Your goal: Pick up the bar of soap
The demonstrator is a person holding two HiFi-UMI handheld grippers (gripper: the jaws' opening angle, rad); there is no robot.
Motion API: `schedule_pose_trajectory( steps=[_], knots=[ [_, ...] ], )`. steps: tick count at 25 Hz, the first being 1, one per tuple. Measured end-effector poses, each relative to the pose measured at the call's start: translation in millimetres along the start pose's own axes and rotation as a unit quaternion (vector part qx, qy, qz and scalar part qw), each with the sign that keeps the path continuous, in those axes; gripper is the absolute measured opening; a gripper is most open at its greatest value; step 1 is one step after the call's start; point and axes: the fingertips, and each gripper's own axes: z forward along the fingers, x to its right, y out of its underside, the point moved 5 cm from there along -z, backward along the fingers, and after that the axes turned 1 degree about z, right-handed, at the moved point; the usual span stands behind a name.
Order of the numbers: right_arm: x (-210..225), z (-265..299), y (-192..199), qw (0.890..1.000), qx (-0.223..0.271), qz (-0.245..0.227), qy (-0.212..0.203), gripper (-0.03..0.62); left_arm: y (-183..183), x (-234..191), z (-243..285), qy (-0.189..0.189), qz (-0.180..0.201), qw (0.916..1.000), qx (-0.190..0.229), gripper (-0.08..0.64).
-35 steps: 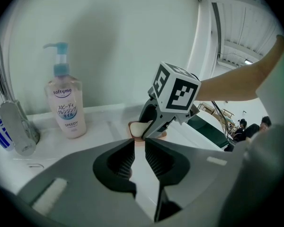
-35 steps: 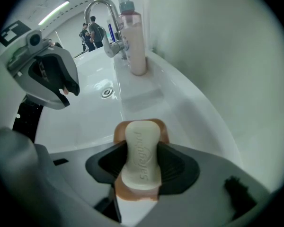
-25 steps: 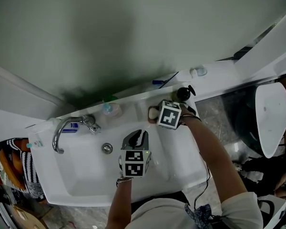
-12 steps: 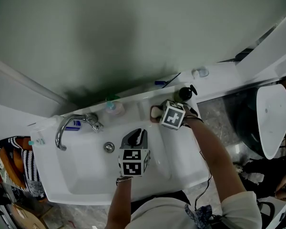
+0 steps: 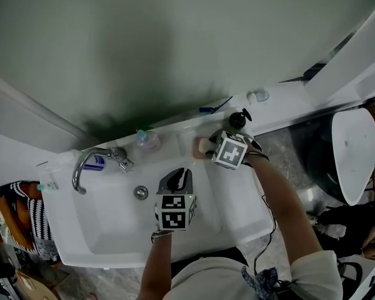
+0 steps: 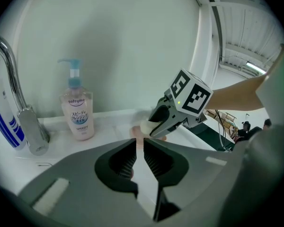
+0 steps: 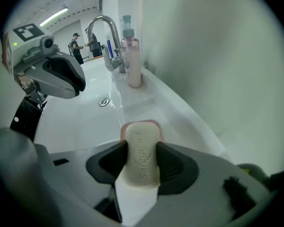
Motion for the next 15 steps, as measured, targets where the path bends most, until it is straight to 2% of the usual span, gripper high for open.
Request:
schedule_pose_trajectory(
  steps=[9, 15],
  knots=[
    [-21.1, -26.8, 13.9, 1.0, -0.007, 0.006, 0.017, 0.206, 2.3, 21.7, -13.3, 0.011, 0.02, 0.9997, 0.009, 0.057],
    [-39.5, -34.0, 41.3, 0.999, -0.015, 0.03, 0.019, 0.206, 8.0, 41.9, -20.4, 0.026, 0.035, 0.999, 0.011, 0.054]
  ],
)
